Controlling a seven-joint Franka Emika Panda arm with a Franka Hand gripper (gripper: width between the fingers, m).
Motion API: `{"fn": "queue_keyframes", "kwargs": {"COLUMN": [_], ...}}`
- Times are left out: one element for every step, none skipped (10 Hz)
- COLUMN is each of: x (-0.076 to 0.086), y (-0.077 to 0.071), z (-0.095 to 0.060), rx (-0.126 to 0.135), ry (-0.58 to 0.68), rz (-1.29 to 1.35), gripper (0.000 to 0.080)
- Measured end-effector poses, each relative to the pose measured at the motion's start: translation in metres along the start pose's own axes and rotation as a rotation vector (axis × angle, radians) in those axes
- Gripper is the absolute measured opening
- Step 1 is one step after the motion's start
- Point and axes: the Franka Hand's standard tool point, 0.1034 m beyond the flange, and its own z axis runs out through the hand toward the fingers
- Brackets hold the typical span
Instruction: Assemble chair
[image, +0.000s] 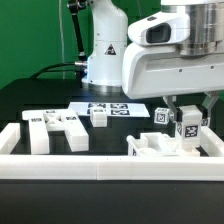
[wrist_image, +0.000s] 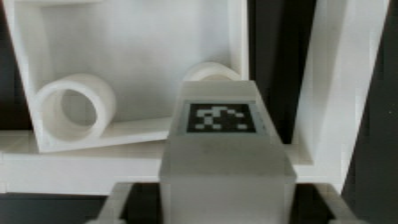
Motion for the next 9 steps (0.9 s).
{"fn": "queue_keyframes", "kwargs": {"x": [0.000,0.000,0.000,0.000,0.000,-0.001,0.000,0.000,0.001], "y": [0.000,0.000,0.000,0.000,-0.002,-0.005,-0.007,-0.008,-0.010], "z": [0.000,0.000,0.000,0.000,0.000,0.001,0.001,0.001,0.002], "rx": [0.000,0.000,0.000,0.001,0.002,0.001,0.001,0.002,0.004], "ry": [0.000,0.000,0.000,0.000,-0.001,-0.001,-0.001,0.002,0.012], "rz": [0.013,0.025,0.027,0.070,0.182,0.273,0.335,0.454,0.560], "gripper": [0.0289,0.0289,0.0289,0.0289,0.0289,0.0290,0.0291,0.0291,0.0291]}}
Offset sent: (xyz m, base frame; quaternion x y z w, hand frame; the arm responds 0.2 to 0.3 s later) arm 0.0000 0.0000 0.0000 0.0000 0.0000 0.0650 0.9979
